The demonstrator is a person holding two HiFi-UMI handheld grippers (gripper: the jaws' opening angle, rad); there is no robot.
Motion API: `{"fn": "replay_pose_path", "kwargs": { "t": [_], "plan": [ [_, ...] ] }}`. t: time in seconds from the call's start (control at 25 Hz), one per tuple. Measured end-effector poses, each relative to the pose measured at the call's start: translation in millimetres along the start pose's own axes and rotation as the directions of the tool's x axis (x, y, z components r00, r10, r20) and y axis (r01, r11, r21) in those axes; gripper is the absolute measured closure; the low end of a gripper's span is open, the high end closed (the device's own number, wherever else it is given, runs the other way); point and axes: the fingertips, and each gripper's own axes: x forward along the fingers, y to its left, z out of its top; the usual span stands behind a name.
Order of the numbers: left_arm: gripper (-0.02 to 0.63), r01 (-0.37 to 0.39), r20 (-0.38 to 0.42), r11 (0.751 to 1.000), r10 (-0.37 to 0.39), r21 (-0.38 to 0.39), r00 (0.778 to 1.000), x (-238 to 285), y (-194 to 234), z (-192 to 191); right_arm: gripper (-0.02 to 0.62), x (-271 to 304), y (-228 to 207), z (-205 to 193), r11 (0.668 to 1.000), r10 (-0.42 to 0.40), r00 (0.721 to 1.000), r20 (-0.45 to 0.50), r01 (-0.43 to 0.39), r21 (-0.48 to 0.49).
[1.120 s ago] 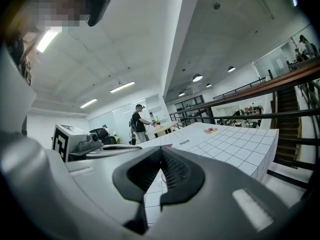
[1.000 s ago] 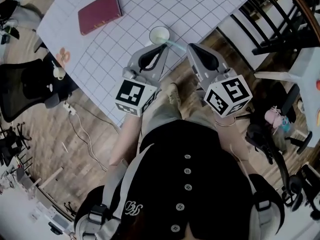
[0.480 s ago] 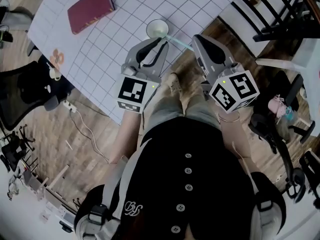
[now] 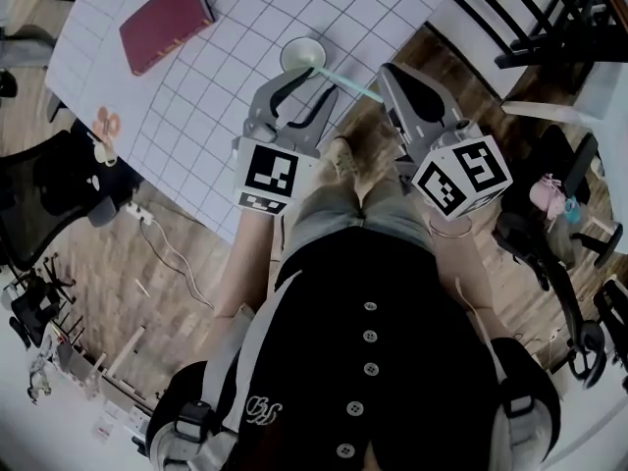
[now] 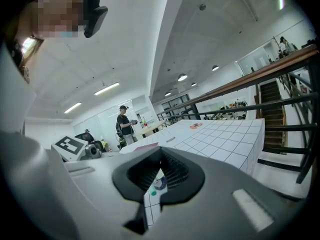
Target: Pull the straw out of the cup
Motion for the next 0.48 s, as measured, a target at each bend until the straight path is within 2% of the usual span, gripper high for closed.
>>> {"fn": "replay_pose_path", "kwargs": {
  "t": [0.16, 0.48],
  "plan": [
    [0.456, 0.028, -0.055, 0.998, -0.024, 0.065, 0.998, 8, -3, -13, 0.595, 0, -4, -2, 1.000, -0.015, 1.000, 0.001, 0.015, 0.012],
    [0.466, 0.063, -0.096, 0.981, -0.046, 0.181, 0.994, 24, -5, -18, 0.595, -4, -15, -8, 0.999, -0.038, 0.999, -0.004, 0.038, 0.032]
  ]
}}
